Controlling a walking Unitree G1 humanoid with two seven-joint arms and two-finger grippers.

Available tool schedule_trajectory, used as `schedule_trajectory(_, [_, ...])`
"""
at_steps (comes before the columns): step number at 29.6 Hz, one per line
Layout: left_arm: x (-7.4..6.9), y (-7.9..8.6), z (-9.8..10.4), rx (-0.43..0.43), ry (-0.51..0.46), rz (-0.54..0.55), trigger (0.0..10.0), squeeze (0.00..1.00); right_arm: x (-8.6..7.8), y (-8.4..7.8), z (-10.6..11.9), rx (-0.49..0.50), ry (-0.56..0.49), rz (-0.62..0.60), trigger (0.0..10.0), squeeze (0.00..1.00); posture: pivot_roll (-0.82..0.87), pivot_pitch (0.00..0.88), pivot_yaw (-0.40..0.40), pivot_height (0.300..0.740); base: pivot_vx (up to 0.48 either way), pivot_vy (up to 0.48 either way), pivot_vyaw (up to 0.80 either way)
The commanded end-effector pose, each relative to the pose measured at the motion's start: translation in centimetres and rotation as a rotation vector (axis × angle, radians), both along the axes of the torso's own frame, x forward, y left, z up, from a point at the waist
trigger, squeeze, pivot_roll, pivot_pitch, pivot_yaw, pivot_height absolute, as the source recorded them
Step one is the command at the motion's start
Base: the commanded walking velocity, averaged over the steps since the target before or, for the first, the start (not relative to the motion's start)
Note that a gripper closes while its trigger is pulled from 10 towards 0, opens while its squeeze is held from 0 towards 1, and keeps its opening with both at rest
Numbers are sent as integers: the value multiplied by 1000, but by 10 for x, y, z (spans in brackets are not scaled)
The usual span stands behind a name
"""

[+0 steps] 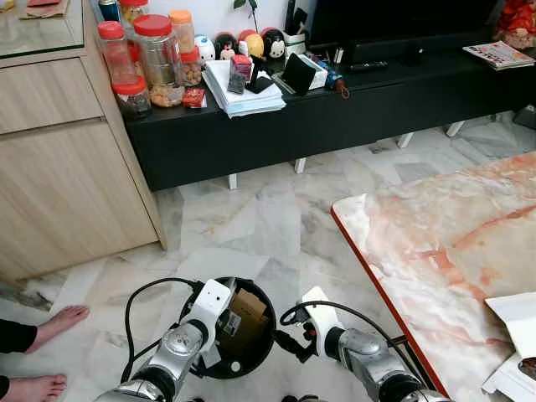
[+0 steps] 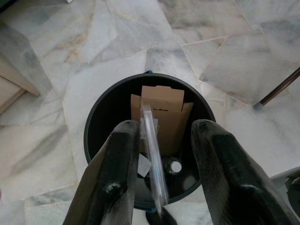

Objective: Picking trash to rubbish bin

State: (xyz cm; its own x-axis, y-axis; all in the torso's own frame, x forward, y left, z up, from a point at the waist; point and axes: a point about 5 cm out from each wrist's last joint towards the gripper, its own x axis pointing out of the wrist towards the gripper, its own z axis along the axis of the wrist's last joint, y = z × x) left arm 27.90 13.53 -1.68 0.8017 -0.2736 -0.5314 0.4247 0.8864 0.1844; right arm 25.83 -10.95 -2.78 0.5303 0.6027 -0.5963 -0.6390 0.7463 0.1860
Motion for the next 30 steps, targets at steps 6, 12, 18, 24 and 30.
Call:
schedule_trajectory(6, [1,0,1,13,-22,8,10000,1000,-1,-3,0,14,-8,-9,10000,0,-97,147,-98,740,0,0,0])
schedule_trajectory(12, [-3,2,-3,-12,-18,72,10000,0,3,-4,2,5,-33,-44,10000,0,-93,140,-92,740,0,0,0])
schedule_trajectory(18, [-18,17,-13,-29,-28,239,10000,0,4,-9,1,-1,-45,-117,10000,0,-75,125,-83,740,0,0,0])
schedule_trajectory(24, [-41,37,-29,-4,32,370,10000,0,-6,-20,-8,-84,-20,-104,10000,0,-67,112,-74,740,0,0,0])
schedule_trajectory(30, [-62,50,-42,29,94,435,10000,0,-15,-29,-17,-141,15,-125,10000,0,-54,95,-65,740,0,0,0])
